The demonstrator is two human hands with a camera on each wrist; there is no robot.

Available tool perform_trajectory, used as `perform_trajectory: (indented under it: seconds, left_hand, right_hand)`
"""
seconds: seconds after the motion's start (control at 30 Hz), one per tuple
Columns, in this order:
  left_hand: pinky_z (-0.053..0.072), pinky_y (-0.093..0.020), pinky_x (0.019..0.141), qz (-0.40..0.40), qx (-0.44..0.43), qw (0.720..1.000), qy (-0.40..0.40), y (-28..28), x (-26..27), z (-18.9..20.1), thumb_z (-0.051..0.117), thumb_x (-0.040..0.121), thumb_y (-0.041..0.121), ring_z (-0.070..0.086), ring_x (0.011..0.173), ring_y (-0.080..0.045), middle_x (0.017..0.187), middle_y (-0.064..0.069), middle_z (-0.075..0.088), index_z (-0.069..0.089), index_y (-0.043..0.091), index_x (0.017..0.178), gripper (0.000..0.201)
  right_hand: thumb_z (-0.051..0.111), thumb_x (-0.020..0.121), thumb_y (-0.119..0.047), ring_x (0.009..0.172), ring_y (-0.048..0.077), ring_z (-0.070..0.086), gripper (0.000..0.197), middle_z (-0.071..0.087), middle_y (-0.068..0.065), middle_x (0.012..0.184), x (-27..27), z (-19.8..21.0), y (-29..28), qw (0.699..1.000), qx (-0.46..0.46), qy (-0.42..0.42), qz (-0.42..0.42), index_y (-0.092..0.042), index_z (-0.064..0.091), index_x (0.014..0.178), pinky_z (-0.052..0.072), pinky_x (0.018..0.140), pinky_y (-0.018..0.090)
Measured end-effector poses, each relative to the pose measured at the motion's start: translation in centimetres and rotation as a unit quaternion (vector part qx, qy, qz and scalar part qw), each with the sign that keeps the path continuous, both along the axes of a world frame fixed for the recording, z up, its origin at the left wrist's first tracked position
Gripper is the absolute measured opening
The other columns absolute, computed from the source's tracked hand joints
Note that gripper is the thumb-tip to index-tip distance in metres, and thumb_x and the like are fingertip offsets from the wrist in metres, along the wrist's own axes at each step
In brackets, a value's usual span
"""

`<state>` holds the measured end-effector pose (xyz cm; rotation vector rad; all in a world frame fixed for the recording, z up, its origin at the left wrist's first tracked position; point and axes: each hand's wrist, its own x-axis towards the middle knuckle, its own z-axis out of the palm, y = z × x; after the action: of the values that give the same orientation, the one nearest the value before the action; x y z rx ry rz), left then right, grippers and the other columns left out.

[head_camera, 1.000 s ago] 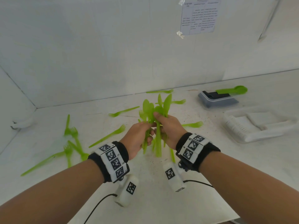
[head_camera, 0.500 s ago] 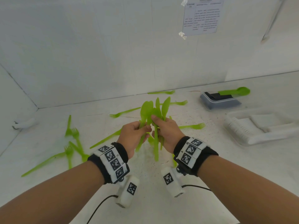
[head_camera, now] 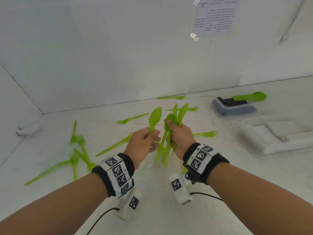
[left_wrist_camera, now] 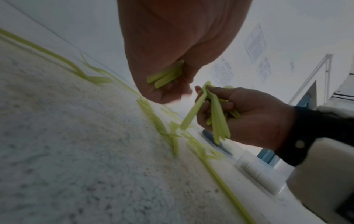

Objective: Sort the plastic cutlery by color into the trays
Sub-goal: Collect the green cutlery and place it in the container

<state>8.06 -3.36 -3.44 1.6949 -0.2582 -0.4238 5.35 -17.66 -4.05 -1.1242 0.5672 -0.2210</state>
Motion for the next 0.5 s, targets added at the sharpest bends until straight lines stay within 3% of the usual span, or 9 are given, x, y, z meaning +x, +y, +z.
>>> perform_trajectory:
  seconds: [0.07, 0.17, 0.23, 0.33, 0.43, 0.5]
  left_hand:
    - [0.043, -0.030, 0.067, 0.024, 0.070, 0.997, -0.031, 0.3, 0.5, -0.1, 0.053, 0.104, 0.031, 0.050, 0.064, -0.013, 0.076, 0.003, 0.055, 0.068, 0.015, 0.101, 0.022]
    - [0.036, -0.030, 0.064, -0.002, 0.105, 0.994, 0.025, 0.0, 0.6, 0.4, 0.042, 0.105, 0.039, 0.040, 0.066, -0.013, 0.077, 0.005, 0.043, 0.067, 0.024, 0.112, 0.030]
    - [0.033, -0.027, 0.060, -0.025, 0.084, 0.996, 0.023, -0.4, 0.4, 0.7, 0.039, 0.106, 0.034, 0.038, 0.062, -0.013, 0.072, 0.004, 0.043, 0.067, 0.023, 0.113, 0.030]
    - [0.034, -0.029, 0.053, -0.042, 0.070, 0.996, -0.038, -0.7, 0.4, 0.7, 0.042, 0.109, 0.027, 0.040, 0.057, -0.017, 0.065, 0.000, 0.050, 0.061, 0.009, 0.106, 0.026]
    - [0.043, -0.029, 0.055, -0.043, 0.073, 0.995, -0.056, -0.5, 0.5, 0.8, 0.046, 0.108, 0.022, 0.049, 0.057, -0.017, 0.068, -0.001, 0.062, 0.062, 0.011, 0.112, 0.020]
    - [0.046, -0.028, 0.057, -0.050, 0.073, 0.995, -0.046, -0.3, 0.5, 0.9, 0.047, 0.108, 0.020, 0.052, 0.057, -0.015, 0.073, -0.001, 0.065, 0.063, 0.013, 0.113, 0.019]
  right_hand:
    - [0.066, 0.099, -0.034, 0.061, 0.016, 0.049, 0.033, 0.055, 0.003, 0.081, 0.2, 0.2, -0.8, 1.000, 0.006, -0.006, -0.005, -0.008, 0.069, 0.119, 0.045, 0.062, 0.036]
    - [0.063, 0.101, -0.030, 0.056, 0.015, 0.046, 0.024, 0.051, 0.001, 0.072, 0.2, 0.8, -0.8, 0.999, 0.001, -0.020, 0.031, -0.009, 0.070, 0.109, 0.042, 0.057, 0.032]
    - [0.060, 0.103, -0.028, 0.052, 0.015, 0.052, 0.019, 0.058, 0.001, 0.069, 0.1, 1.3, -0.2, 0.998, 0.009, -0.027, 0.052, -0.011, 0.069, 0.104, 0.044, 0.054, 0.030]
    - [0.058, 0.104, -0.027, 0.052, 0.018, 0.058, 0.020, 0.065, 0.005, 0.072, 0.0, 1.3, 0.4, 0.997, 0.018, -0.031, 0.067, -0.009, 0.068, 0.106, 0.047, 0.052, 0.030]
    - [0.059, 0.103, -0.029, 0.058, 0.022, 0.057, 0.020, 0.065, 0.006, 0.075, 0.0, 0.9, 0.2, 0.997, 0.013, -0.019, 0.072, -0.012, 0.069, 0.102, 0.046, 0.059, 0.034]
    - [0.059, 0.103, -0.028, 0.057, 0.020, 0.059, 0.018, 0.067, 0.003, 0.073, -0.2, 1.0, -0.1, 0.996, 0.019, -0.014, 0.082, -0.014, 0.069, 0.100, 0.047, 0.056, 0.031]
